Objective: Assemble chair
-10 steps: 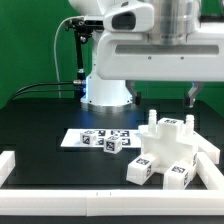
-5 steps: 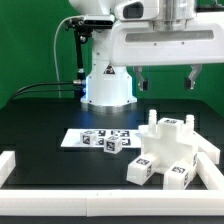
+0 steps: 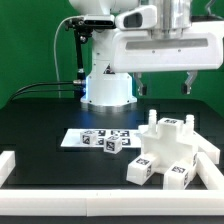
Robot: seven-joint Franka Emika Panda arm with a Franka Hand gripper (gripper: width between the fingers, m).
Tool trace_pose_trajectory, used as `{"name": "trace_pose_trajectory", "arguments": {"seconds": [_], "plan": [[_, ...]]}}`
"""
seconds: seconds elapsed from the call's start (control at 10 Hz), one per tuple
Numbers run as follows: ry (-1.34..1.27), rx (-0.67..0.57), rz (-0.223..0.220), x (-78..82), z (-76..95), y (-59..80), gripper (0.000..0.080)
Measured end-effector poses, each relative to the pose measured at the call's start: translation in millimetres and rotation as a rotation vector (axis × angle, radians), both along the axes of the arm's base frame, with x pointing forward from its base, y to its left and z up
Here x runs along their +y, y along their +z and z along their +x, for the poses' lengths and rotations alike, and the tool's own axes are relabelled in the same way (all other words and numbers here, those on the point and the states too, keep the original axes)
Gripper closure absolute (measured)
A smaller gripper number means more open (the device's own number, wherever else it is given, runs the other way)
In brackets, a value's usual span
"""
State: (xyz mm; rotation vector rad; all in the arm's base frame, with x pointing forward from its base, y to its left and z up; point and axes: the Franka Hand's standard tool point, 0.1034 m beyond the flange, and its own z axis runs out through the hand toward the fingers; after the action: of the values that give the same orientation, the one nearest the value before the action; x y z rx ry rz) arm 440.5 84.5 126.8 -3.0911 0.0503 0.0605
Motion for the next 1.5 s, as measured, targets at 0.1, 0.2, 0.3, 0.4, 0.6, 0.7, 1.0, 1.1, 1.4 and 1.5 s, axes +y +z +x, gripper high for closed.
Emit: {"name": "trace_pose_trajectory", "arguments": {"seconds": [0.1, 0.2, 0.3, 0.4, 0.6, 0.7, 1.0, 1.1, 1.4, 1.5], "plan": [[0.022, 0.009, -0.001, 0.5, -12.1, -11.4, 0.0150], [0.007, 0.010, -0.010, 2.8, -12.2, -15.6, 0.0150], [0.009, 0.009, -0.009, 2.3, -11.7, -15.3, 0.0150], [0.009, 0.010, -0.009, 2.0, -12.0, -15.7, 0.0150], [0.072, -0.043, -0.013, 0.1, -13.8, -26.6, 0.0150], [0.111, -0.048, -0.019, 1.1, -17.3, -38.6, 0.0150], [0.198, -0.136, -0.037, 7.9, -12.7, -75.8, 0.0150], [0.202, -0.125, -0.035, 8.5, -13.4, -74.8, 0.0150], [0.201, -0.126, -0.035, 7.9, -13.1, -75.1, 0.0150], [0.200, -0.124, -0.034, 10.6, -10.5, -77.0, 0.0150]]}}
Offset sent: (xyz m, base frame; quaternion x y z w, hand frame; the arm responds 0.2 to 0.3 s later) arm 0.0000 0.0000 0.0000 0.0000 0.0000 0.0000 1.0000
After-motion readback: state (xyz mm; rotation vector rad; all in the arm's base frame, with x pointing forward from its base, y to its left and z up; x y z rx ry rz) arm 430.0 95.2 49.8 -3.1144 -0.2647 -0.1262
